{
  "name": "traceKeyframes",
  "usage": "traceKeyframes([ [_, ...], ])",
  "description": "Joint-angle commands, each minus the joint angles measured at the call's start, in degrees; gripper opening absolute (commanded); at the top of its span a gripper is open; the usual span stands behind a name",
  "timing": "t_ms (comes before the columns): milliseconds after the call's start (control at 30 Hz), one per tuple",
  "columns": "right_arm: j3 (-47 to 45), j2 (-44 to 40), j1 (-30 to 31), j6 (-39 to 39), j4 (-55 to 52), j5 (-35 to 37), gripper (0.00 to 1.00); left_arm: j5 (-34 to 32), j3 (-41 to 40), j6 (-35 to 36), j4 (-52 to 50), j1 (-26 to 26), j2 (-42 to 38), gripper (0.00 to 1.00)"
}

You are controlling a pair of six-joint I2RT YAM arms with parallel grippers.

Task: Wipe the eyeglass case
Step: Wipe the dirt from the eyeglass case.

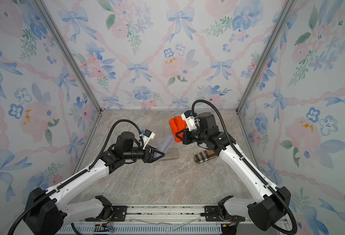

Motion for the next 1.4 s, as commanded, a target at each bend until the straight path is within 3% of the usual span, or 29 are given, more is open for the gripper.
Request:
traceKeyframes([
  [0,2.4,-4.1,-1.3,0.2,-4.1,-1.8,0.0,2.9,2.6,9.1,-4.5,-1.0,-1.6,0.35],
  [267,7.4,-5.4,-3.7,-2.5,-17.6,-8.9,0.0,2.8,2.5,15.6,-6.9,-2.5,-4.9,0.35],
  [600,-0.9,-2.6,-2.2,6.4,-5.9,-24.0,0.0,6.3,5.2,20.2,-8.5,-2.7,-2.1,0.36],
  [867,-0.7,-1.1,-1.8,7.6,-8.7,-26.5,0.0,1.5,7.3,22.0,-8.4,-2.0,-0.9,0.35],
  [1067,-2.7,-2.7,-1.9,9.6,-7.4,-26.3,0.0,3.7,8.6,21.6,-8.4,-1.8,0.4,0.36],
  [1133,-3.0,-2.4,-1.9,9.6,-5.7,-26.3,0.0,5.5,9.3,21.3,-8.4,-2.8,0.7,0.37],
  [1367,0.5,6.4,-1.7,9.6,0.1,-29.2,0.0,1.5,7.5,21.3,-8.5,-7.3,-2.1,0.36],
])
